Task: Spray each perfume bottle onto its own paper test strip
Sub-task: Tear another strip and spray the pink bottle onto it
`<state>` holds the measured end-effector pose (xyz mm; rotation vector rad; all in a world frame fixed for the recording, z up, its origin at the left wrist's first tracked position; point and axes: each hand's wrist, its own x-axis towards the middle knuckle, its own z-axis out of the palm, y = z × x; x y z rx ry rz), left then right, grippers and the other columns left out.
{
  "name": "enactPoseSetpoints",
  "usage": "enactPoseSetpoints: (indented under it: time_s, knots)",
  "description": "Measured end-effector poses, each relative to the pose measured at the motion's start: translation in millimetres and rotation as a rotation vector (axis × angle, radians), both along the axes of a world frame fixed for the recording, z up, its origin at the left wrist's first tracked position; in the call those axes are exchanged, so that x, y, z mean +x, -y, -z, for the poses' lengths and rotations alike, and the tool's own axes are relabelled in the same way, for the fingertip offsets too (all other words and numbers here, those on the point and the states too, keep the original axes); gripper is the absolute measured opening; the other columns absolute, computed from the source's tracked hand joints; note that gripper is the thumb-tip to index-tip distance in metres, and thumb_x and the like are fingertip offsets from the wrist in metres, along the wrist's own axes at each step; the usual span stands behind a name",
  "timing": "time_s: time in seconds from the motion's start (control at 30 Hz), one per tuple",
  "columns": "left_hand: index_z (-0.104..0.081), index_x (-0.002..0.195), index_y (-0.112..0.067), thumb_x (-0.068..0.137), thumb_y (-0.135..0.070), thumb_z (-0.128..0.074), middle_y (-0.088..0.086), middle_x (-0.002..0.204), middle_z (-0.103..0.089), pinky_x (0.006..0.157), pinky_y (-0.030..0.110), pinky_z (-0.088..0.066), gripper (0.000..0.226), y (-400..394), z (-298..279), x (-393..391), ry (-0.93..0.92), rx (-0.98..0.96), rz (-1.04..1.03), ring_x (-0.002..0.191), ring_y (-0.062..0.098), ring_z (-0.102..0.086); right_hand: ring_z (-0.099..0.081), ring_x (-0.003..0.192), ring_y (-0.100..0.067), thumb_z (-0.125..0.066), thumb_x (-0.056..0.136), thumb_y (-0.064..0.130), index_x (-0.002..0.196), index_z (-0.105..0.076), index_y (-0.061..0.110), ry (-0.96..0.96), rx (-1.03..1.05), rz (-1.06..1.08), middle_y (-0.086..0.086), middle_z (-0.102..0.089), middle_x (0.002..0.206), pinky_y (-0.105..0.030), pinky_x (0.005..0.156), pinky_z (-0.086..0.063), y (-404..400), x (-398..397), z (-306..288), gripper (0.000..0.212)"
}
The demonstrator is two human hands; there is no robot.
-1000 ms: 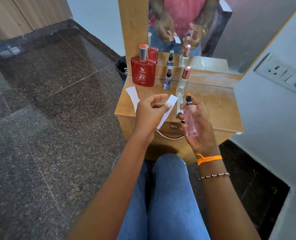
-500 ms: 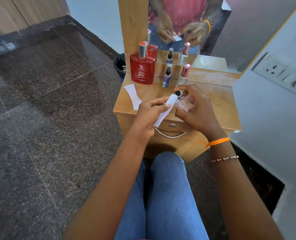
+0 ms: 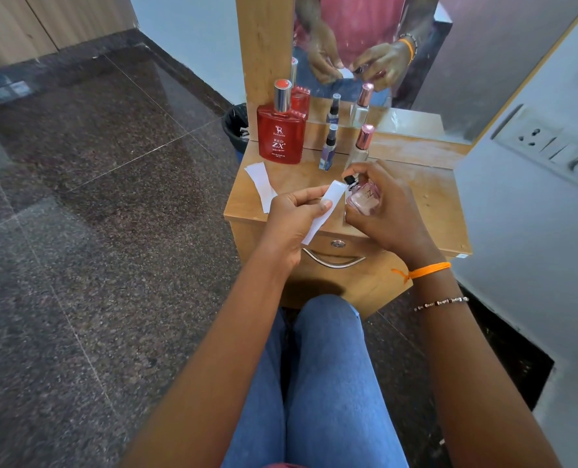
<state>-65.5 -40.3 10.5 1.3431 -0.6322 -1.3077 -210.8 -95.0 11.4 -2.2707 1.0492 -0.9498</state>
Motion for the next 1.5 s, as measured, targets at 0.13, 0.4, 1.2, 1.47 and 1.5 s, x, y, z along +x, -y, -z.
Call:
enactPoseSetpoints:
  time_s: [0.13,0.4,1.2,1.47,1.5]
  knots:
    - [-0.068,0.105,-0.014,0.083,0.000,-0.064,-0.004,0.078,-0.061,0.076,0.015,-0.052,0.026,0.7,2.1,-0.1,0.065,-0.024,0.001,0.078,0.007,-0.060,-0.053,0.087,0.000,-0.068,0.068,0.004,0.109,-0.053,0.025,0.066,0.049,0.052,0.004,-0.056,0.102,-0.019,0.081,-0.045,-1.6,-2.8,1.4,0.048]
    - [-0.067,0.080,-0.019,0.085,0.001,-0.058,-0.011,0.081,-0.059,0.053,-0.003,-0.038,0.022,10.4,8.1,-14.4,0.274,-0.005,0.022,0.076,-0.001,-0.053,-0.056,0.094,-0.008,-0.064,0.072,0.007,0.110,-0.056,0.022,0.222,0.120,0.220,0.011,-0.058,0.103,-0.015,0.076,-0.046,-11.4,-23.6,12.2,0.042]
    - [-0.073,0.099,-0.024,0.077,-0.018,-0.073,-0.002,0.115,-0.055,0.084,0.025,-0.035,0.023,68.8,25.3,-70.9,1.263,-0.134,0.162,0.105,0.022,-0.044,-0.058,0.091,-0.011,-0.064,0.067,0.012,0.106,-0.055,0.026,0.366,0.212,0.328,0.017,-0.056,0.097,-0.014,0.076,-0.045,9.4,-53.0,20.1,0.042]
    - [-0.070,0.104,-0.030,0.082,-0.032,-0.068,-0.003,0.113,-0.054,0.080,0.023,-0.018,0.022,62.0,31.3,-71.6,1.357,-0.147,0.089,0.105,0.019,-0.041,-0.057,0.096,-0.010,-0.065,0.069,0.012,0.107,-0.055,0.026,0.368,0.211,0.320,0.007,-0.059,0.105,-0.009,0.078,-0.043,12.1,-50.3,27.9,0.042]
    - [-0.070,0.104,-0.030,0.082,-0.032,-0.068,-0.003,0.113,-0.055,0.080,0.024,-0.018,0.022,62.1,32.5,-71.1,1.359,-0.146,0.087,0.105,0.019,-0.041,-0.057,0.097,-0.009,-0.065,0.069,0.013,0.108,-0.054,0.026,0.362,0.210,0.318,0.007,-0.059,0.106,-0.009,0.079,-0.043,12.0,-49.8,29.0,0.042]
